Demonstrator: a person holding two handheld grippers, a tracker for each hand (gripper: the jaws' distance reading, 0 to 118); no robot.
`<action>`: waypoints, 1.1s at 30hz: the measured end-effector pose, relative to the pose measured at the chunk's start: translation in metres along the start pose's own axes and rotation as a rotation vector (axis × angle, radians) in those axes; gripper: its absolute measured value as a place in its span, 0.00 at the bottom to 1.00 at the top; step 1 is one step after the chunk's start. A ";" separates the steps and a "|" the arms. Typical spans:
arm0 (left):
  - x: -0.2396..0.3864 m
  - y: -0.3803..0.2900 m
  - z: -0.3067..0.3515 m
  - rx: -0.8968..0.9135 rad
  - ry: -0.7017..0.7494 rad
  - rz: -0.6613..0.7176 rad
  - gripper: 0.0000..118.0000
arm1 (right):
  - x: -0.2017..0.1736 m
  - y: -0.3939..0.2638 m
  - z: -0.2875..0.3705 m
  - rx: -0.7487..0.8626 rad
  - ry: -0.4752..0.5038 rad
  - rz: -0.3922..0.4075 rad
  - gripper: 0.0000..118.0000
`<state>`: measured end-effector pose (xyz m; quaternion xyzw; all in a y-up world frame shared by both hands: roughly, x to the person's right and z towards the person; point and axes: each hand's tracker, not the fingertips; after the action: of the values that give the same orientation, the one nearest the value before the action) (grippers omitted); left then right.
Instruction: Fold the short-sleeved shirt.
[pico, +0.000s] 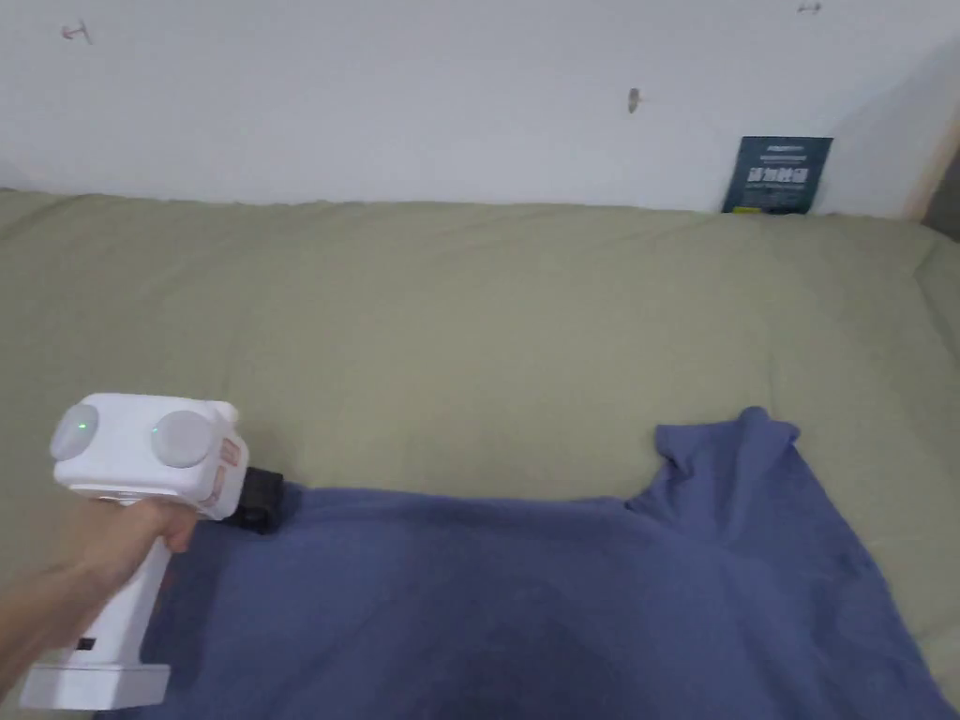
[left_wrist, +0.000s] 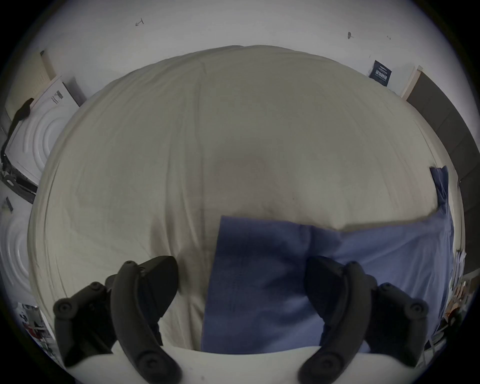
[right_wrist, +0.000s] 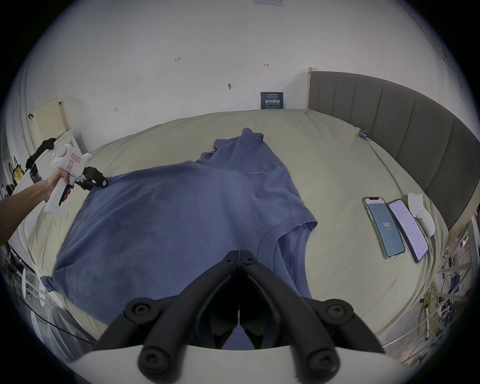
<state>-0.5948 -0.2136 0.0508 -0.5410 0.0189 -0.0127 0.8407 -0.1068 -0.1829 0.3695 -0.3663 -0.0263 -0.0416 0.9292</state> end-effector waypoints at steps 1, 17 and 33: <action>0.002 0.000 0.006 0.017 -0.011 -0.028 0.49 | 0.002 0.005 -0.001 -0.009 0.005 -0.007 0.01; 0.002 0.002 0.016 0.055 -0.054 -0.015 0.00 | 0.079 0.165 -0.161 -0.191 0.009 0.021 0.01; 0.001 0.002 0.006 0.031 -0.066 -0.009 0.00 | 0.078 0.190 -0.253 -0.392 0.040 0.218 0.60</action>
<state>-0.5938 -0.2078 0.0515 -0.5281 -0.0117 0.0011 0.8491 -0.0060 -0.2219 0.0619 -0.5396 0.0404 0.0476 0.8396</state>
